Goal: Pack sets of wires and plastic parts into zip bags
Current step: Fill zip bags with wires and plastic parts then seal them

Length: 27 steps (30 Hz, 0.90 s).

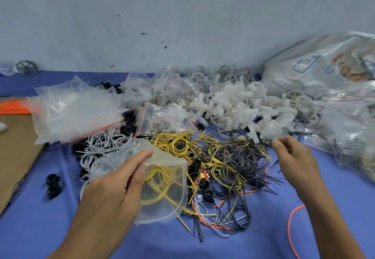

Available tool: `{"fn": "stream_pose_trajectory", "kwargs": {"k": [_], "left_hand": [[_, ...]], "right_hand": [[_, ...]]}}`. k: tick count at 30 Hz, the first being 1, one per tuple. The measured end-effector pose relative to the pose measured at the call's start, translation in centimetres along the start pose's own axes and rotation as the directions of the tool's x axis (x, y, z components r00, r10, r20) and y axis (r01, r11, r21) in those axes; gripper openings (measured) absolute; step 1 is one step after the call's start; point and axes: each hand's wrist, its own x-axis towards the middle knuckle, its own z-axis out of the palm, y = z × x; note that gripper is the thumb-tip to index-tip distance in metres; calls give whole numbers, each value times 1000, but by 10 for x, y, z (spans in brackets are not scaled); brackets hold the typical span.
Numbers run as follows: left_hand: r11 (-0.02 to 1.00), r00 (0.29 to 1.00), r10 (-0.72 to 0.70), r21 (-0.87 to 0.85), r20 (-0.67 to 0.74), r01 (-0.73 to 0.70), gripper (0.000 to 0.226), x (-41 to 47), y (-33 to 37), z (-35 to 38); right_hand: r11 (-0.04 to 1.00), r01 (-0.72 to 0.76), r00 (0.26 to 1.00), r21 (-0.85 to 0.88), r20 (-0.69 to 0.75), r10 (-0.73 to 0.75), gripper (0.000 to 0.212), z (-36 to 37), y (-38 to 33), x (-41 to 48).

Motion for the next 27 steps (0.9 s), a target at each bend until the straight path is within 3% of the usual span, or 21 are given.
{"fn": "stream_pose_trajectory", "kwargs": {"k": [3,7,10,12,14,16,20,24,27], "left_hand": [[1000,1000,-5,20,6,5,34,0,2,0],[999,1000,-16,33,5,16,35,1,3,0],[1000,1000,-23,14,14,23,35,1,3,0],[999,999,-32,-17,26,33,38,2,6,2],[999,999,-24,-33,29,25,44,3,10,5],[1000,999,4,-2,36,-4,43,1,12,9],[973,991,108,195,73,-121,39,-9,15,16],[953,985,155,252,82,-171,42,-16,15,18],[956,985,156,240,73,-169,43,-17,13,14]], "right_hand": [[943,-29,999,331,-17,37,18,-10,-12,6],[683,-99,991,724,137,-2,27,-23,-41,-6],[518,-221,950,826,302,-77,15,-22,-63,-28],[488,-371,853,790,497,-156,16,-13,-78,-52],[600,-440,707,668,670,-227,16,6,-90,-82],[741,-398,622,541,753,-216,13,31,-96,-110],[777,-356,604,519,763,-233,24,78,-115,-138],[848,-228,667,478,711,-222,24,110,-136,-140],[979,-72,601,189,792,-109,24,129,-143,-138]]}}
